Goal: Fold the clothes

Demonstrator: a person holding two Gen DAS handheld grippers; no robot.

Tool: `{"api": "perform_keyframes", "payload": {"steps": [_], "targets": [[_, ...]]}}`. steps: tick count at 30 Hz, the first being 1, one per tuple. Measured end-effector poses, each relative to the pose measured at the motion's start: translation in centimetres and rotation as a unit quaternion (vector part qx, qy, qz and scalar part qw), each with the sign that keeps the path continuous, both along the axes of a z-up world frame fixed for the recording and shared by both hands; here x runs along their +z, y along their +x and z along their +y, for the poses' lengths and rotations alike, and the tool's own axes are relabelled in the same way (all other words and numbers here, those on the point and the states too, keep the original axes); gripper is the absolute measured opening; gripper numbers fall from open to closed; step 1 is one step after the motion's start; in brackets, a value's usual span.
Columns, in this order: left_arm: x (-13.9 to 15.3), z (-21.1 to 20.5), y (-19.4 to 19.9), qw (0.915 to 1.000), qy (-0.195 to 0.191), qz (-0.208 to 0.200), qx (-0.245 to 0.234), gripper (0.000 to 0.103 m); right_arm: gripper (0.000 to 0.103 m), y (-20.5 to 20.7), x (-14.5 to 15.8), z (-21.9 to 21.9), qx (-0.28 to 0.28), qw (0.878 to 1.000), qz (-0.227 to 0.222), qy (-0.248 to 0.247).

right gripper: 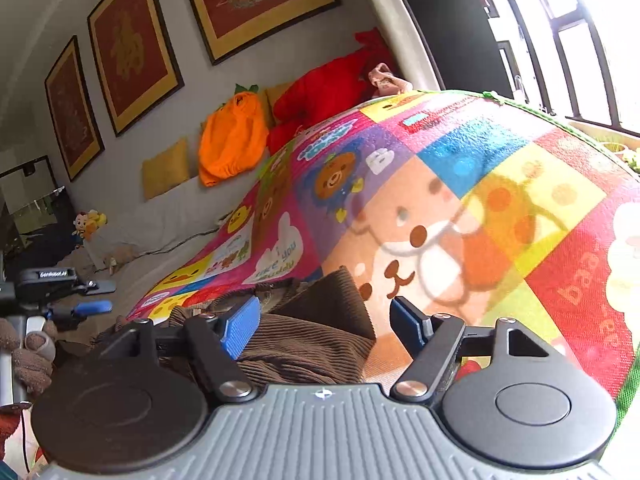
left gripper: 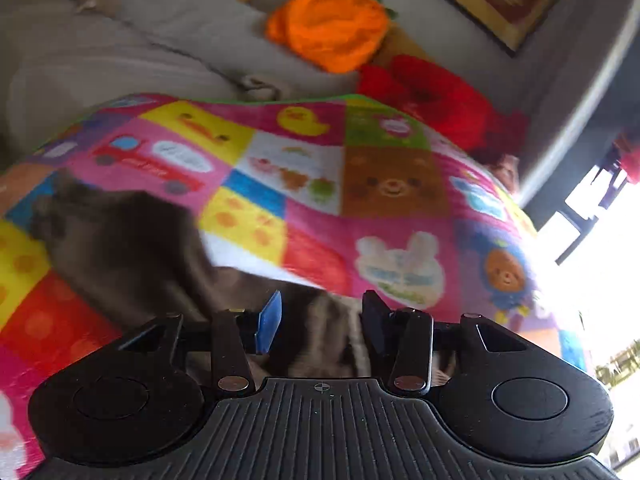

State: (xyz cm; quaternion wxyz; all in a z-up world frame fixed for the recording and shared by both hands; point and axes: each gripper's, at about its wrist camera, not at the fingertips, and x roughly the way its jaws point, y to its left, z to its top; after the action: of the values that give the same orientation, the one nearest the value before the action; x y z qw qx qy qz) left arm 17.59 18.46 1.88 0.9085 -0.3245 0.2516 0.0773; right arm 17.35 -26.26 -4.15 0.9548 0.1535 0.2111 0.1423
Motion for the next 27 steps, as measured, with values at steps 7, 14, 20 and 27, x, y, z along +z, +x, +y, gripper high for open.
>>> {"api": "perform_keyframes", "payload": {"steps": [7, 14, 20, 27], "targets": [[-4.1, 9.1, -2.2, 0.9810, -0.053, 0.070, 0.173, 0.073, 0.073, 1.6, -1.1, 2.1, 0.015, 1.000, 0.019, 0.012], [-6.2, 11.5, 1.3, 0.9783, -0.078, 0.087, 0.171, 0.023, 0.073, 1.6, -0.6, 4.7, 0.040, 0.999, 0.010, -0.003], [-0.2, 5.7, 3.1, 0.9954, 0.057, 0.000, 0.078, 0.005, 0.073, 1.4, -0.1, 4.0, 0.028, 1.000, 0.010, -0.010], [5.6, -4.1, 4.8, 0.9875, 0.090, -0.107, -0.073, 0.005, 0.073, 2.2, 0.3, 4.6, 0.041, 0.998, 0.012, -0.041]]}}
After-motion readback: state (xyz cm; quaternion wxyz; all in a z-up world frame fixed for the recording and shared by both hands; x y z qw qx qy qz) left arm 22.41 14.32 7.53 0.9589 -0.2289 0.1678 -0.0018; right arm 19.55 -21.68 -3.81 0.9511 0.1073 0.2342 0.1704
